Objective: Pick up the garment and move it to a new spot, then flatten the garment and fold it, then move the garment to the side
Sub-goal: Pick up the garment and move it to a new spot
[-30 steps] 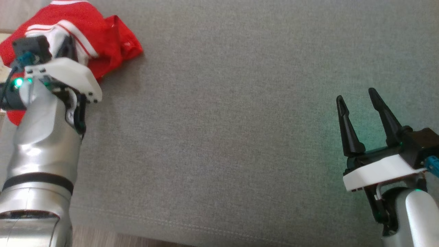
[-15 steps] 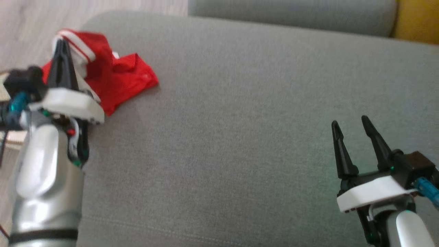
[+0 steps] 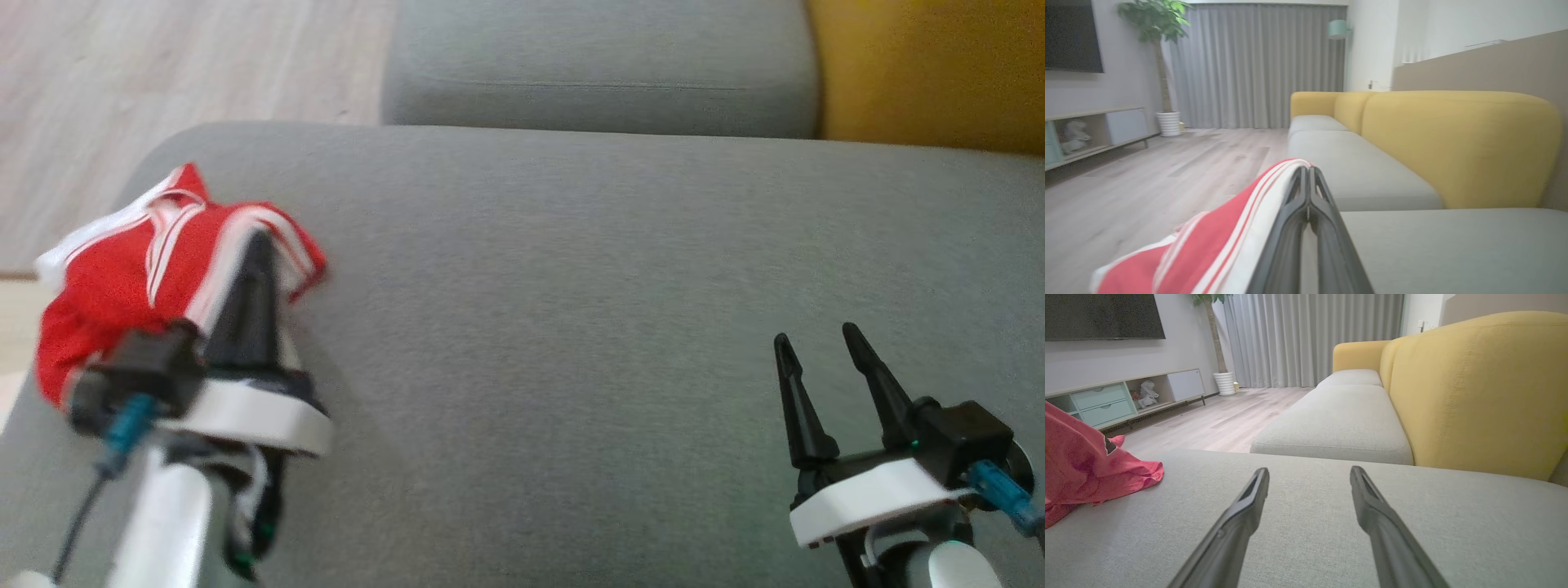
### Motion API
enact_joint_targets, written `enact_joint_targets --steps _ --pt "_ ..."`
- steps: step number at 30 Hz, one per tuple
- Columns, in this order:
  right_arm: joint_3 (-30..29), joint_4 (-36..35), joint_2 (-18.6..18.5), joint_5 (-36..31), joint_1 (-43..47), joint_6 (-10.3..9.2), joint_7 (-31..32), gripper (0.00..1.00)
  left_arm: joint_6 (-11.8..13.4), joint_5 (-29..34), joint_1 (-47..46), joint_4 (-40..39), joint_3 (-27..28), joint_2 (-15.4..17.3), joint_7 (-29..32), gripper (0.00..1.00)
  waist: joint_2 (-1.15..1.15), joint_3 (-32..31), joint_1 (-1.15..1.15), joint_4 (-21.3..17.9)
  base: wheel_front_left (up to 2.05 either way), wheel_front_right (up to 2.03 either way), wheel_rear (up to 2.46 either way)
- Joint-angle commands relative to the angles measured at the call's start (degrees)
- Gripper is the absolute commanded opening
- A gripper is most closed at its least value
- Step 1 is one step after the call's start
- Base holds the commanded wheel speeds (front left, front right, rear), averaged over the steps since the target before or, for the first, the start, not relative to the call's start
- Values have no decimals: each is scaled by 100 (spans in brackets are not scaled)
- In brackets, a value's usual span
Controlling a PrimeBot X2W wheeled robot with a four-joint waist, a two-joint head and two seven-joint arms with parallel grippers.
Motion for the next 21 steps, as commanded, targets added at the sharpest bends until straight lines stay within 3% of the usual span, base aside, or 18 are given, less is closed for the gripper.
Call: enact_joint_targets --steps 1,11,21 --pt "151 -244 -30 74 -173 44 -47 100 -8 -39 -222 -352 36 -37 54 0 0 -2 1 -288 0 0 0" --pt "216 -366 -23 47 -430 44 -46 100 -359 -109 -636 106 -1087 -577 96 0 0 554 1 -1365 0 0 0" --pt "37 -429 -21 123 -810 44 -230 100 -467 -140 -2061 819 -1932 -715 -172 0 0 1612 1 -2269 0 0 0"
